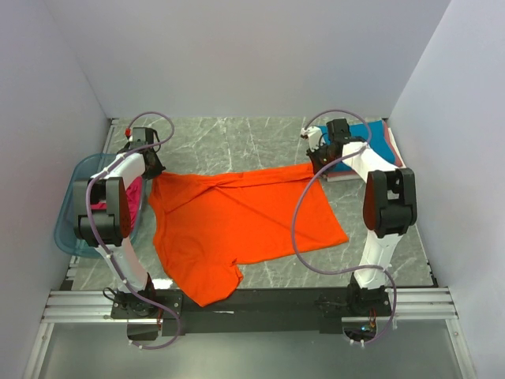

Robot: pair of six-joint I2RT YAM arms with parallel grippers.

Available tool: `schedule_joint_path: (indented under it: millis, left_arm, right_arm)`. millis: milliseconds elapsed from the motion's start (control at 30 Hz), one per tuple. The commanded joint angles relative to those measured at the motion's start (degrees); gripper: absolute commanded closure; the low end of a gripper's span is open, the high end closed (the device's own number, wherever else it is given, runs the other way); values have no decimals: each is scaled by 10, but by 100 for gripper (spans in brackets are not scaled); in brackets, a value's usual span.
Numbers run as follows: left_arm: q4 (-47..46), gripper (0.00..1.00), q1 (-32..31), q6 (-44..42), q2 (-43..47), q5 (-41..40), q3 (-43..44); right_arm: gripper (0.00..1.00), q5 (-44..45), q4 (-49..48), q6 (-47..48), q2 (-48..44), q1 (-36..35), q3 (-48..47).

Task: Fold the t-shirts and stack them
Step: Fold the tshirt

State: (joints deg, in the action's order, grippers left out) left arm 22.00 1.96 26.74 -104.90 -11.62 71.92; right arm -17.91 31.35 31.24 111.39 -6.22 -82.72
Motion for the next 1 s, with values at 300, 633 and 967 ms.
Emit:
schedule_joint_path:
  millis: [300,633,967]
  left_arm:
    - [-7,99,6,-9,15,8,9]
    - [-3,99,7,-8,29,34,22]
    - [-10,65,6,-16,85,139,27]
  right_arm:
    - [93,32,-39,28,-36,10,39]
    - [68,6,-23,70,-108,16,90]
    - [62,-160,69,109,-155,7,69]
